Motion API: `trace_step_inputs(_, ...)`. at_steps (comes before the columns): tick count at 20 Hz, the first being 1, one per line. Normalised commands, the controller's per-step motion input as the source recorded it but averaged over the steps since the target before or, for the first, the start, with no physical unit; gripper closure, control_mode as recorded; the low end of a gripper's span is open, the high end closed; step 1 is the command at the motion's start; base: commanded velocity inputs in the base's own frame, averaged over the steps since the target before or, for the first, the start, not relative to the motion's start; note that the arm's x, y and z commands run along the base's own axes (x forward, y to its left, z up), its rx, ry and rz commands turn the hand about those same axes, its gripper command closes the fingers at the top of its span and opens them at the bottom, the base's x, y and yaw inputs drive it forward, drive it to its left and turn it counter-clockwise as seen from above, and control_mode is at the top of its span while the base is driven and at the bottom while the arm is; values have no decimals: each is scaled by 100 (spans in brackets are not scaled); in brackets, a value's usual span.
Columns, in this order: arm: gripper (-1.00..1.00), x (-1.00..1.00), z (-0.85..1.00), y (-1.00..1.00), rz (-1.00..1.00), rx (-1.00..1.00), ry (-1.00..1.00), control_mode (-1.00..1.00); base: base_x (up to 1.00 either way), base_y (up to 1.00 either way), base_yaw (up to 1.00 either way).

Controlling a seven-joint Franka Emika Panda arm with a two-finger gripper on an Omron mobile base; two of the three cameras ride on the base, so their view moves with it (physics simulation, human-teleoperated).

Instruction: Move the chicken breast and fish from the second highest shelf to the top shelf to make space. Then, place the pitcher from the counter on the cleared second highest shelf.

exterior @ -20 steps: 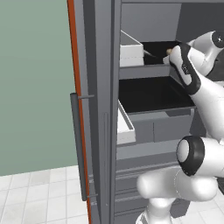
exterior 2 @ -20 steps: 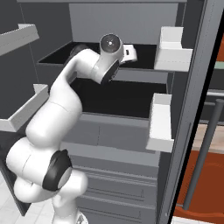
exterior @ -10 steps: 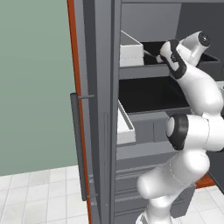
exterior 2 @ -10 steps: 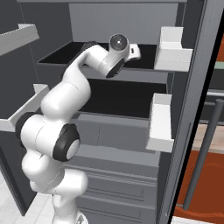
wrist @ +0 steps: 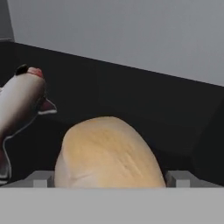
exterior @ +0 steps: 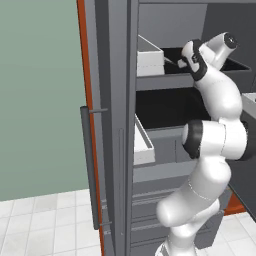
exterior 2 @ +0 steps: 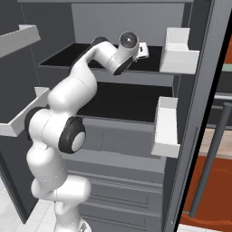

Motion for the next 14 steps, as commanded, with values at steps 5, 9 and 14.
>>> trace_step_inputs(5, -100, -11, 0, 17, 0, -5, -6, -100, 0, 0, 0)
trace_step_inputs(9, -100, -21, 0, 33, 0, -8, -6, -100, 0, 0, 0)
trace_step_inputs(14, -100, -41, 15, 19, 0, -7, -3, -100, 0, 0, 0)
